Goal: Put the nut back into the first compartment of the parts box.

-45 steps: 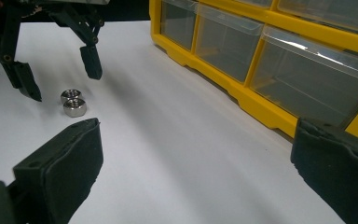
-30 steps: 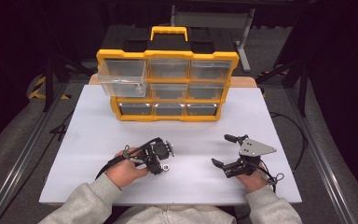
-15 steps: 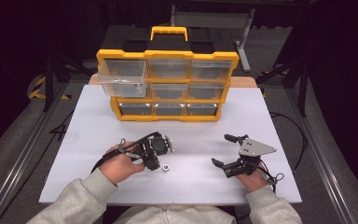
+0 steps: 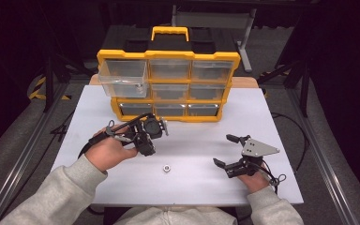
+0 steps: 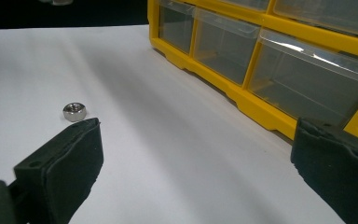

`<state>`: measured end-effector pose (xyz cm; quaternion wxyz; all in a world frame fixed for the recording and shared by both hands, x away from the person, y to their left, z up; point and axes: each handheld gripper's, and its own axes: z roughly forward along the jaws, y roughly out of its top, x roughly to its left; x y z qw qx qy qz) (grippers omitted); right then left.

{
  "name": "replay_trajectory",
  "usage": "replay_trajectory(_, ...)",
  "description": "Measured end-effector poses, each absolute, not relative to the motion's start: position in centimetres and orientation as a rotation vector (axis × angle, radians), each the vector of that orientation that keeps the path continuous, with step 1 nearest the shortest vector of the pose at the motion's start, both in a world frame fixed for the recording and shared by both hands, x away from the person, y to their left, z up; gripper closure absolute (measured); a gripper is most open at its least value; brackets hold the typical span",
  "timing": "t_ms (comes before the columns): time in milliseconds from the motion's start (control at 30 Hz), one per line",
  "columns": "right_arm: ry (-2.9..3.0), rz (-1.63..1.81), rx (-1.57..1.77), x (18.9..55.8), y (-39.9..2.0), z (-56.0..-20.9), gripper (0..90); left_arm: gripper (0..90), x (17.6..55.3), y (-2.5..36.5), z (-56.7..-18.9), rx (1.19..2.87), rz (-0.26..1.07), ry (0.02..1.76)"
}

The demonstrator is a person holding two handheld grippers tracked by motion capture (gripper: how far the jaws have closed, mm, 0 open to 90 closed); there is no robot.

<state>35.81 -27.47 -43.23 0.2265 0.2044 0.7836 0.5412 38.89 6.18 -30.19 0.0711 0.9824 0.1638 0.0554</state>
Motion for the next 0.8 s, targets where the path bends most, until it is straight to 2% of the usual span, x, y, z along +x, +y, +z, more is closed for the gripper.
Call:
replay_trajectory(367, 2.13, 1.543, 0.576, 35.8, -27.7, -43.1, 2.2, 69.2, 38.5, 7.0, -24.3, 2.927, 0.273, 0.488)
replay_trajectory(800, 2.048, 1.635, 0.623, 35.6, -28.2, -43.0, 0.4, 69.2, 39.5, 8.8, -19.3, 2.88, 0.312, 0.575)
